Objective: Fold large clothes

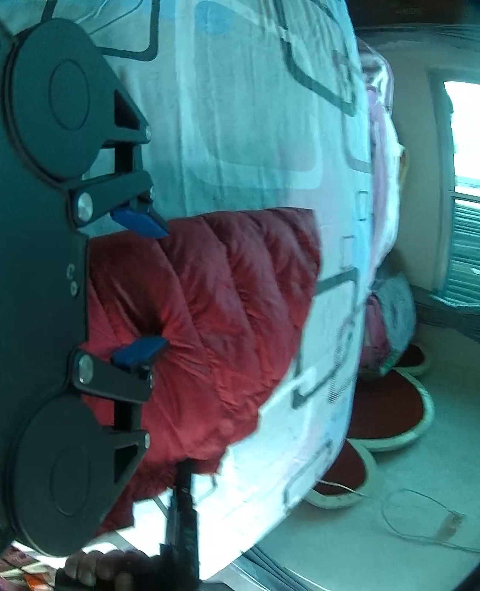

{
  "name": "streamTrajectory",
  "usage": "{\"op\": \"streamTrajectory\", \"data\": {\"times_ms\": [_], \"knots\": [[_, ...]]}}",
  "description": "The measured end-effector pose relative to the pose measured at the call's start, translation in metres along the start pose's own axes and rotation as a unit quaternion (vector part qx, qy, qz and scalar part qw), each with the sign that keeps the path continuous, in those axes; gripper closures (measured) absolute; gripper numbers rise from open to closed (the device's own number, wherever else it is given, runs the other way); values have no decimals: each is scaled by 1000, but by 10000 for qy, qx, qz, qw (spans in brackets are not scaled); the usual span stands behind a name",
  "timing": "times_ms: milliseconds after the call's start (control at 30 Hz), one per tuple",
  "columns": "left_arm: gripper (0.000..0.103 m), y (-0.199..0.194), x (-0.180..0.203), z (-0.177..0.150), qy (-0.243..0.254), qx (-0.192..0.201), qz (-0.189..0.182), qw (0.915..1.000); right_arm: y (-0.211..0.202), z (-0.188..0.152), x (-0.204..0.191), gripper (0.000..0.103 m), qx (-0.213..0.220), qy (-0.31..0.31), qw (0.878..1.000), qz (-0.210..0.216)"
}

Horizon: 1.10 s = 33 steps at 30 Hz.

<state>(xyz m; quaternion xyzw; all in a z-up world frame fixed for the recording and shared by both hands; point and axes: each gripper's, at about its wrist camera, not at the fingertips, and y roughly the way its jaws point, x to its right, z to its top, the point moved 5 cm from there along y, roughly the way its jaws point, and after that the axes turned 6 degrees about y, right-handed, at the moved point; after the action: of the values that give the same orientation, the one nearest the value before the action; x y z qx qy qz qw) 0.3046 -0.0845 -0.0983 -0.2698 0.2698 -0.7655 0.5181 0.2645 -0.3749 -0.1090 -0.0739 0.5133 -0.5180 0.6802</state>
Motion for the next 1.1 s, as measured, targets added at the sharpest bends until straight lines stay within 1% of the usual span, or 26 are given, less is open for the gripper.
{"op": "streamTrajectory", "data": {"times_ms": [67,100,133,167,200,233,267,300,333,367,400,467,500,533,567,600,667,733,767,800,833,867,933,1033,1100], "knots": [[38,5,-1,-5,157,-214,122,9996,2,-2,12,91,-124,130,9998,3],[38,8,-1,-8,208,-281,209,9992,3,-2,15,91,-184,169,9997,54],[41,8,-3,-9,123,-281,199,9993,0,-2,15,90,-226,182,9995,106],[42,4,-4,-8,-1,-232,91,9997,-4,0,13,90,-237,187,9995,103],[40,-2,-3,-7,-92,-135,-41,9999,-10,2,11,88,-229,168,9996,76],[30,-6,-3,-7,-134,-59,-133,9998,-15,4,10,61,-169,120,9998,18],[22,-9,-3,-7,-170,-15,-181,9997,-23,5,10,16,-34,43,10000,7],[9,-10,-4,-7,-228,6,-210,9995,-30,4,11,9,43,-14,9998,177],[4,-10,-5,-8,-340,11,-241,9991,-32,3,12,10,-118,46,9995,296],[3,-8,-8,-8,-529,-24,-283,9982,-31,0,15,11,-256,151,9989,352],[3,-6,-10,-9,-737,-79,-328,9967,-31,-3,18,15,-331,262,9982,427],[6,-3,-15,-10,-1125,-58,-470,9925,-26,-10,24,32,-541,543,9958,506],[6,-3,-14,-10,-1198,-29,-531,9914,-23,-14,25,39,-637,673,9937,629],[6,-2,-12,-10,-1174,-62,-488,9919,-20,-18,24,56,-754,708,9917,766],[8,1,-11,-12,-1082,-157,-356,9934,-15,-25,19,67,-898,629,9910,770],[10,5,-10,-14,-977,-268,-249,9945,-9,-31,10,67,-998,399,9920,656],[12,9,-7,-18,-921,-389,-252,9947,-4,-35,0,67,-1008,95,9935,525],[12,6,-6,-18,-978,-381,-306,9940,-8,-30,4,67,-912,220,9943,515],[10,5,-6,-18,-950,-370,-306,9943,-14,-26,8,63,-776,314,9953,484],[9,4,-6,-18,-923,-369,-301,9946,-20,-23,14,54,-643,432,9961,416],[7,4,-7,-19,-921,-384,-321,9945,-27,-20,21,21,-501,541,9967,347],[6,5,-9,-19,-948,-409,-358,9940,-28,-18,27,8,-437,584,9964,422],[6,9,-12,-20,-1082,-474,-501,9917,-20,-17,38,8,-623,826,9931,543],[7,18,-17,-19,-1286,-538,-786,9871,-4,-15,49,8,-852,1205,9850,898],[4,25,-19,-19,-1417,-614,-967,9833,5,-12,46,13,-926,1248,9827,1013]]}}
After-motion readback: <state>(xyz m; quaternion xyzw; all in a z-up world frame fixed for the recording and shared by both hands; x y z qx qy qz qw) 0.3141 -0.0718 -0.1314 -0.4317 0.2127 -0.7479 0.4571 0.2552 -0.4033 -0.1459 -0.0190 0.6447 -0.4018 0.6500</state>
